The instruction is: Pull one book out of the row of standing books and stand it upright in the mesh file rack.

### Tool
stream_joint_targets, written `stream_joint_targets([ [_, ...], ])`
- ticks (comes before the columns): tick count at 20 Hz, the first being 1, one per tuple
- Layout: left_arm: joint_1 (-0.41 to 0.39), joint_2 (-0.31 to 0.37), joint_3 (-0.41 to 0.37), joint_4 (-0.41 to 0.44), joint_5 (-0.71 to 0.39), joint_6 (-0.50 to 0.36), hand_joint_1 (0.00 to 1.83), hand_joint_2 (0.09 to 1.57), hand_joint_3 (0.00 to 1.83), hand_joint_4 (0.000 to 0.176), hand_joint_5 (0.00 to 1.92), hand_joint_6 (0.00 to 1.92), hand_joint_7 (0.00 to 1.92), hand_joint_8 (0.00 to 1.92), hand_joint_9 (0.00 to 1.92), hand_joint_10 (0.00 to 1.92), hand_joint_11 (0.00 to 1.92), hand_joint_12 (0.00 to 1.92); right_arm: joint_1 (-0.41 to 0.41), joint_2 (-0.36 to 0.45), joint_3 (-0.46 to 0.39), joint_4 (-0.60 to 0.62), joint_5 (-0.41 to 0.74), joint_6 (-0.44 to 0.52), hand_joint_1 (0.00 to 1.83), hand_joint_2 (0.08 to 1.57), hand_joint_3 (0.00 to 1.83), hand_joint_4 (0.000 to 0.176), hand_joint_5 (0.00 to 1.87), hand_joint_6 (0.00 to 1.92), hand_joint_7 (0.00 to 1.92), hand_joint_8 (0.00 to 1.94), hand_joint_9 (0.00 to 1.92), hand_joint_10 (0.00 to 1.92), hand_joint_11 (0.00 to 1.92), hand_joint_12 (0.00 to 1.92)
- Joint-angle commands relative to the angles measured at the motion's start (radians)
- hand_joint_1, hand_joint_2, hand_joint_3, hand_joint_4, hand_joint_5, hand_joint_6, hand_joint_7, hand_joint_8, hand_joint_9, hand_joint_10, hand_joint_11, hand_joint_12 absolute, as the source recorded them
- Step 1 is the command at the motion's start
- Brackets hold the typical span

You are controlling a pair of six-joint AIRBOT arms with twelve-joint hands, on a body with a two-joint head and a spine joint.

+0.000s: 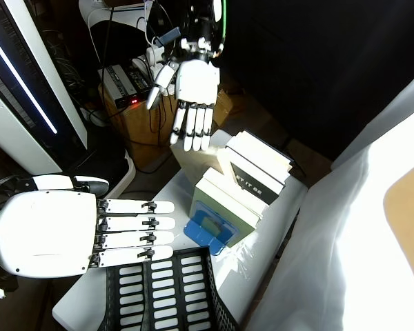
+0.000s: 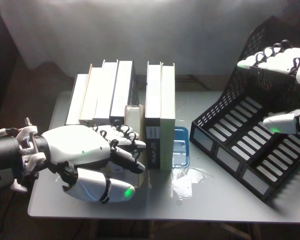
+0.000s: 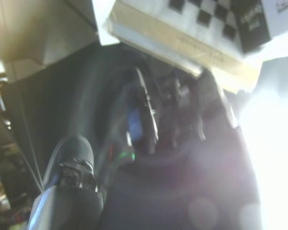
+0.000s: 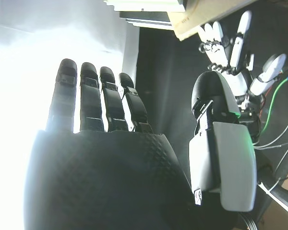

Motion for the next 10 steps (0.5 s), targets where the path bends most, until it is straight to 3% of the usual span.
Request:
stream_joint_targets([
  [1,-0.016,0.011,-0.007,-0.039,-0.129,0.002,0.00,1.35,0.01,0.000,0.50,0.00,0.18,0.00,0.00,0.00,0.00,0.00,0.001,0.006,-0.001,0.019,0.108,0.005,0.41,1.22,0.00,0.000,0.00,0.00,0.00,0.00,0.00,0.00,0.00,0.00],
  [6,-0.072,0.043,-0.018,-0.118,-0.212,0.071,0.00,1.36,0.01,0.000,0.47,0.00,0.23,0.02,0.06,0.03,0.00,0.00,0.021,0.013,-0.016,-0.045,0.111,0.030,0.43,1.22,0.00,0.000,0.00,0.00,0.00,0.00,0.00,0.00,0.00,0.00],
  [10,-0.126,0.047,0.016,-0.235,-0.245,0.167,0.03,1.39,0.01,0.001,0.21,0.00,0.14,0.00,0.01,0.00,0.00,0.00,0.063,0.007,-0.017,-0.151,0.083,0.077,0.47,1.19,0.00,0.000,0.00,0.00,0.00,0.00,0.00,0.00,0.00,0.00],
])
